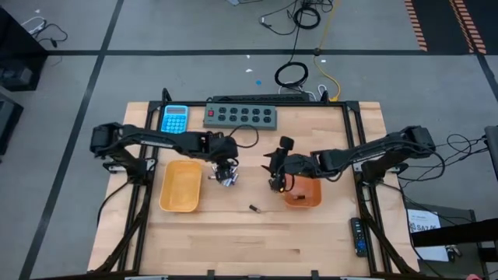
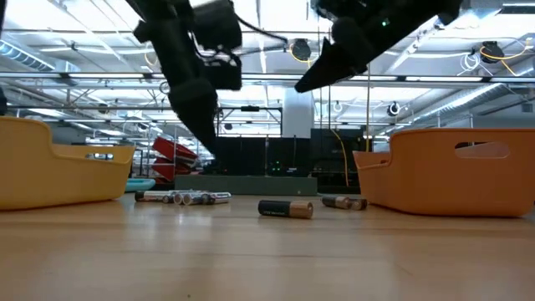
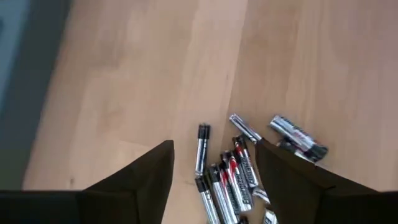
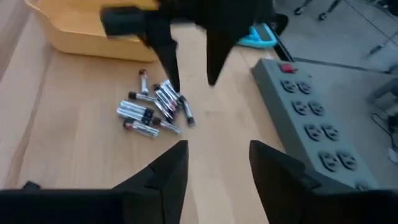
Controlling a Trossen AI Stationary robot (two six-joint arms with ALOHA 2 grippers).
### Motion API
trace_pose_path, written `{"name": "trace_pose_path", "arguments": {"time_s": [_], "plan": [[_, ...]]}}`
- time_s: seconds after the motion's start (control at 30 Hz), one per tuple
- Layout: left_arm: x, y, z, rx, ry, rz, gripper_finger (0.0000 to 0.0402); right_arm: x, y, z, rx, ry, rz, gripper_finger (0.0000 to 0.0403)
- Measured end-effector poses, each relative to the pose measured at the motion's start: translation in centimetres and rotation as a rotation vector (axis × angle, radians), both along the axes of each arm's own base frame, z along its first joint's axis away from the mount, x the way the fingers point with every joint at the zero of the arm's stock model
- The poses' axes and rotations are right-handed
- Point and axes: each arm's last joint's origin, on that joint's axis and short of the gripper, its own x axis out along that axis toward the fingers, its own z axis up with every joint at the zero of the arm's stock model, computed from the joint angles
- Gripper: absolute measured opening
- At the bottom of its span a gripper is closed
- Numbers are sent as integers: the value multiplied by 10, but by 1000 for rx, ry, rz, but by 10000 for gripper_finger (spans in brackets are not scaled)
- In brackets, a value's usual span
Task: Sort batteries
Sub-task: Put the silver battery into the yellow bin
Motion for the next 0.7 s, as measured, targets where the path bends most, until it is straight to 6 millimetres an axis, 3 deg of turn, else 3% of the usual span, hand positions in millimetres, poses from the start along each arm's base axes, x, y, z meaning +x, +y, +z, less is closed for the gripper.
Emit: {"name": "trace_pose_path", "arguments": {"time_s": [0.33, 0.53, 0.7], "plan": [[11, 18, -23, -9, 97, -43, 182, 17, -5, -15, -4, -32, 13, 150], [14, 22, -36, -16, 135, -59, 175, 19, -6, -12, -16, -63, 17, 150], [16, 25, -36, -22, 110, -63, 175, 19, -6, -13, -14, -60, 15, 150]]}}
